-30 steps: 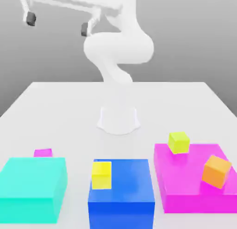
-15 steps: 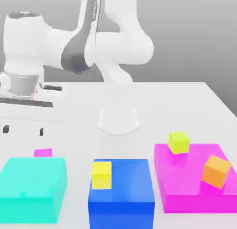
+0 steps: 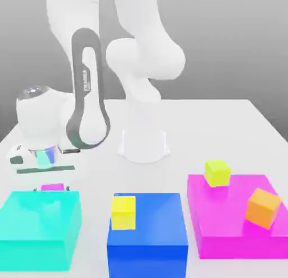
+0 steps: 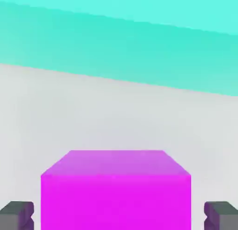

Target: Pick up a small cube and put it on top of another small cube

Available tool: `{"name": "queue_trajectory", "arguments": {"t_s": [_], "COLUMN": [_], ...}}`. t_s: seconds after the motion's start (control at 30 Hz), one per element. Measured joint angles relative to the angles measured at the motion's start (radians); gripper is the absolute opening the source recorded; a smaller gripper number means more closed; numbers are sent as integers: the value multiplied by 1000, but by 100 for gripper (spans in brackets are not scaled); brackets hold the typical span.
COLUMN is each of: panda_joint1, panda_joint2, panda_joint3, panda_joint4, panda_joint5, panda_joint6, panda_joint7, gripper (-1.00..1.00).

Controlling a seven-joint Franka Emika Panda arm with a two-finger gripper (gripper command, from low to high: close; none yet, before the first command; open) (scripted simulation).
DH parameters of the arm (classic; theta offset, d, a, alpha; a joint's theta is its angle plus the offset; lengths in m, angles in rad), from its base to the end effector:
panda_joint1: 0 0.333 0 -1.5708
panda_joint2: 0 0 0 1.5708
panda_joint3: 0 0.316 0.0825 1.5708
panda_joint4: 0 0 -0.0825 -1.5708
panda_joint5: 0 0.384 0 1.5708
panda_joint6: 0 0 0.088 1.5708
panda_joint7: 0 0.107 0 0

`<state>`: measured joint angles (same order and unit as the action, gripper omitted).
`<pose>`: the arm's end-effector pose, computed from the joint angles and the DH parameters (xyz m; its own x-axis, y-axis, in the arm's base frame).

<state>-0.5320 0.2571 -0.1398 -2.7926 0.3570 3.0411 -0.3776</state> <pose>0.2621 -0.2495 0.1366 0.7991 -0.6012 0.0001 -0.6012 -0.7991 0.0004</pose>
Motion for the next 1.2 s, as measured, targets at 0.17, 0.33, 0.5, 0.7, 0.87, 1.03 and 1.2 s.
{"name": "queue_trajectory", "arguments": {"t_s": [0.17, 0.33, 0.5, 0.7, 0.87, 1.03, 1.2], "panda_joint1": [15, 76, 43, 54, 88, 146, 200], "panda_joint2": [-23, -192, -269, -312, -344, -372, -399], "panda_joint3": [-20, -143, -130, -106, -60, 17, 106], "panda_joint4": [-5, -41, -24, 34, 81, 123, 166], "panda_joint5": [-24, -267, -378, -435, -443, -419, -386], "panda_joint6": [-18, -145, -228, -301, -372, -456, -540], "panda_joint7": [20, 199, 405, 697, 924, 1139, 1349], "gripper": [-100, -100, -100, -100, -100, -100, -100]}}
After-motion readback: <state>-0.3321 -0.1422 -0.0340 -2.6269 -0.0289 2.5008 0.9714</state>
